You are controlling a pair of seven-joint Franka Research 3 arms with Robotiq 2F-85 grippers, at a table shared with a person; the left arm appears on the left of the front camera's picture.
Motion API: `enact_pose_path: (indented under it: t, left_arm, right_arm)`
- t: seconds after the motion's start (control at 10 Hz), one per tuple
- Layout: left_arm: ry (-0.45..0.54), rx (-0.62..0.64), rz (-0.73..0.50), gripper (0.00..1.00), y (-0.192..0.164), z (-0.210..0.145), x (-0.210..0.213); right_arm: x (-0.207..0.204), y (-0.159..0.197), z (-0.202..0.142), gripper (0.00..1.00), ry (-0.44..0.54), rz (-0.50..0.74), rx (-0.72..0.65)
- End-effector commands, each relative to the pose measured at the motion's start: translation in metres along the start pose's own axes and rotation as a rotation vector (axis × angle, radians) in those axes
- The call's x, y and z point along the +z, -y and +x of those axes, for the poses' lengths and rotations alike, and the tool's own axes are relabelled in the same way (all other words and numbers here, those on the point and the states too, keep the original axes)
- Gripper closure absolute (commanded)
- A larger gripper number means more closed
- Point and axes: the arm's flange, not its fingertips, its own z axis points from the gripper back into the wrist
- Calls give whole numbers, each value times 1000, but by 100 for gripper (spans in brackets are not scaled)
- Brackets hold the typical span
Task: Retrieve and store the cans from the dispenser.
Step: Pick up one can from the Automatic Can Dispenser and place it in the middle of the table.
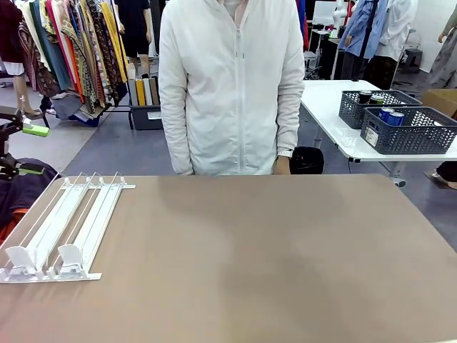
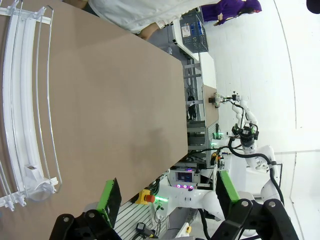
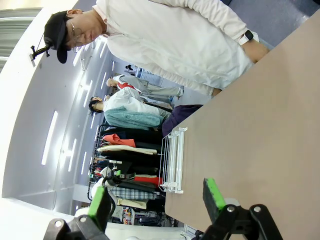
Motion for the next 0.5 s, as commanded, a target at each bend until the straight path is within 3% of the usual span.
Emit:
enact_pose_path:
  t: [0.0, 0.4]
  left_arm:
    - [-6, 7, 11, 0, 2, -1, 2]
    - [-6, 7, 11, 0, 2, -1, 2]
  right_arm:
    - [-2, -2, 4, 0, 11, 25, 16]
    - [-2, -2, 4, 0, 11, 25, 16]
